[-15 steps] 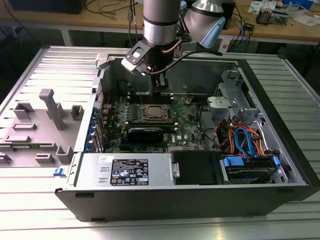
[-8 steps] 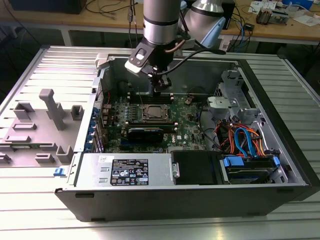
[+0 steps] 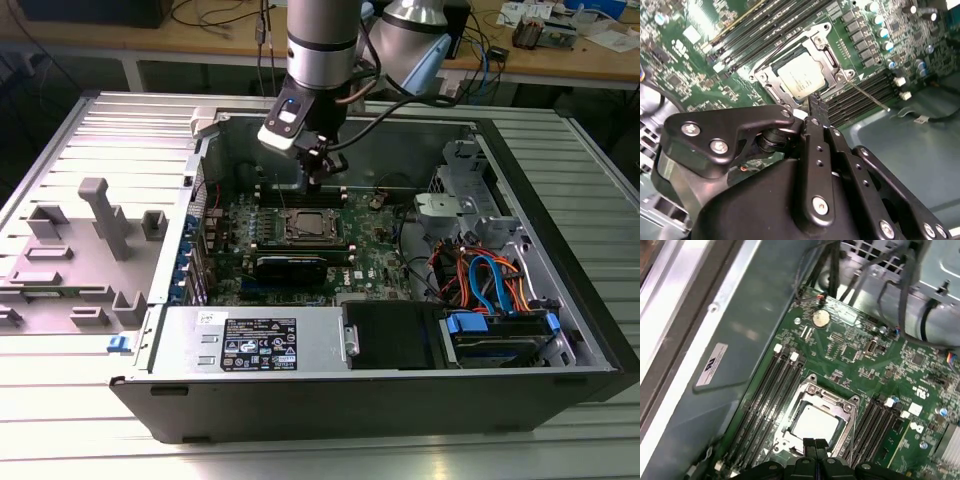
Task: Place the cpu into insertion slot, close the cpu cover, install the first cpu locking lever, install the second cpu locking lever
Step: 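Install the first cpu locking lever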
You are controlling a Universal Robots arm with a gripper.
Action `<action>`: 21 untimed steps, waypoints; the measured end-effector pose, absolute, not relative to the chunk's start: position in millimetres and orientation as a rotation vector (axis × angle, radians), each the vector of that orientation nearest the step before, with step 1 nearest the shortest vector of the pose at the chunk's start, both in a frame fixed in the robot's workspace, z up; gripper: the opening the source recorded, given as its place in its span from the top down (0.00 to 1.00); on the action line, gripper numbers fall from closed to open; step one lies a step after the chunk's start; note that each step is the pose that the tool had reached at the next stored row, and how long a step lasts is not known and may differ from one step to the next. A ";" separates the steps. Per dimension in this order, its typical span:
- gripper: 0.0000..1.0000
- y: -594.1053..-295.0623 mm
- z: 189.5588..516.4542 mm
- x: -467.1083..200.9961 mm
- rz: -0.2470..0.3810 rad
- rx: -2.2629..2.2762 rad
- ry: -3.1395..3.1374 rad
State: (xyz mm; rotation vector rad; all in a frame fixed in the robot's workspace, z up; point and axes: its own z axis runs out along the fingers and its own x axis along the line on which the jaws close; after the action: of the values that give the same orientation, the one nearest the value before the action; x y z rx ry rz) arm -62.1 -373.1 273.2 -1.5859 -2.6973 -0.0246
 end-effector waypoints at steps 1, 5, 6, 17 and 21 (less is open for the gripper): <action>0.89 -373.1 273.2 -62.1 -0.024 -1.539 -2.724; 0.89 -373.1 273.2 -62.1 -0.023 -1.404 -2.795; 0.89 -373.1 273.2 -62.1 -0.023 -1.369 -2.812; 0.89 -373.2 273.2 -62.1 -0.020 -0.969 -2.972; 0.89 -373.2 273.2 -62.1 -0.020 -0.950 -2.978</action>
State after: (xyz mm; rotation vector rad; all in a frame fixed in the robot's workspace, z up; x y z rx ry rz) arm -62.1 -373.2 273.2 -0.9500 -2.9779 -0.0199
